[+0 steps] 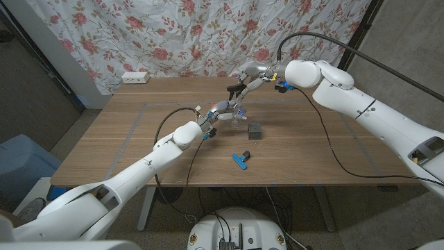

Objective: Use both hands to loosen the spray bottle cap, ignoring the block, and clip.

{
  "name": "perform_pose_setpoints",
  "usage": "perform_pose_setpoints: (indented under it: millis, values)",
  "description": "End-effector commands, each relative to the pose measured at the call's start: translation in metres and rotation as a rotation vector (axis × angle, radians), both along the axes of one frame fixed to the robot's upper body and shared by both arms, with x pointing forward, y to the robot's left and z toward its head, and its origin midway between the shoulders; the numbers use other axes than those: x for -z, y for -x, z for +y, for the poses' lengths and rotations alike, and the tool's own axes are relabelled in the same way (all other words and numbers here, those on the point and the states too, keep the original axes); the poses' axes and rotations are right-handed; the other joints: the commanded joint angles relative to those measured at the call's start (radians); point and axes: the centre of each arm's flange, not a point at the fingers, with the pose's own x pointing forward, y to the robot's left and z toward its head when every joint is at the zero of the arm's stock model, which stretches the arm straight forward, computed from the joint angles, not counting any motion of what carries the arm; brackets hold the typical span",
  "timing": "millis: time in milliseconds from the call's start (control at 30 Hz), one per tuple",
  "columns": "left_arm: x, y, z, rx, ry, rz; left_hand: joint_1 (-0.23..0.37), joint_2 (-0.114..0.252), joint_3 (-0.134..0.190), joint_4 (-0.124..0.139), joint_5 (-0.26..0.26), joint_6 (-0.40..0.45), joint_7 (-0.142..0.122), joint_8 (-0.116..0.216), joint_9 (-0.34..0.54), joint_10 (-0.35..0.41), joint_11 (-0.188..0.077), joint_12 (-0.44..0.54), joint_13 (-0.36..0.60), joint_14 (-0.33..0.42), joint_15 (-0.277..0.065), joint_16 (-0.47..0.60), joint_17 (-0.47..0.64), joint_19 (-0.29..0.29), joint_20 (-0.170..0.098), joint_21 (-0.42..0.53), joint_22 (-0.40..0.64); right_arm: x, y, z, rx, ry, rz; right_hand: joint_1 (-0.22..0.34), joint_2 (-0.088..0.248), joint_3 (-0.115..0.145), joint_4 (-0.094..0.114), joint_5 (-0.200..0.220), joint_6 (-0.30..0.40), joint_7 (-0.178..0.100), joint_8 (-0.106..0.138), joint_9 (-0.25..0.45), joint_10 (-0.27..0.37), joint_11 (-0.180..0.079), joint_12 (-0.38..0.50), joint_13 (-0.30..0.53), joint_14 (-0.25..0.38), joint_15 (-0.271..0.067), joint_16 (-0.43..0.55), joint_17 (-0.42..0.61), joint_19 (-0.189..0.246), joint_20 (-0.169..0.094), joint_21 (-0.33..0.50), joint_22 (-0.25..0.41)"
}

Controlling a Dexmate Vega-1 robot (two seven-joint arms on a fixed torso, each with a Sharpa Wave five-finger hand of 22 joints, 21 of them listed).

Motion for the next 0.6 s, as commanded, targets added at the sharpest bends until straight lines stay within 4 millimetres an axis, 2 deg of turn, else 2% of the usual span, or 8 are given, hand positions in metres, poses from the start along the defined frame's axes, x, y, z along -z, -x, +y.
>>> perform_pose_setpoints:
  millis: [33,600]
  values:
    - [0.001,0.001,0.001,-0.003,0.0,-0.003,-0.183,0.218,0.011,0.004,0.004,0.017,-0.007,0.006,0.003,0.01,0.0,-0.002,0.002,-0.001,-0.099,0.006,0.006,0.005,-0.033,-0.003,0.002,-0.002,0.002,-0.005,-0.015,-0.049,0.023,0.014,0.002,0.009,0.002,0.002,0.022,-0.017,0.009,0.006,0.012,0.002,-0.001,-0.001,0.01,0.004,0.005,0.0,0.009,0.0,0.001,0.003]
    - [0.0,0.001,-0.001,0.005,0.004,-0.015,-0.174,0.216,0.012,0.002,0.003,0.017,-0.003,0.005,0.004,0.01,0.001,-0.003,0.006,-0.001,-0.099,0.008,0.008,0.005,-0.033,-0.003,0.002,-0.015,0.009,-0.011,-0.026,-0.088,0.008,0.016,0.0,0.011,0.002,0.001,0.023,-0.017,0.013,0.01,0.018,0.002,-0.003,-0.001,0.012,0.005,0.005,0.0,0.01,0.002,0.0,0.003]
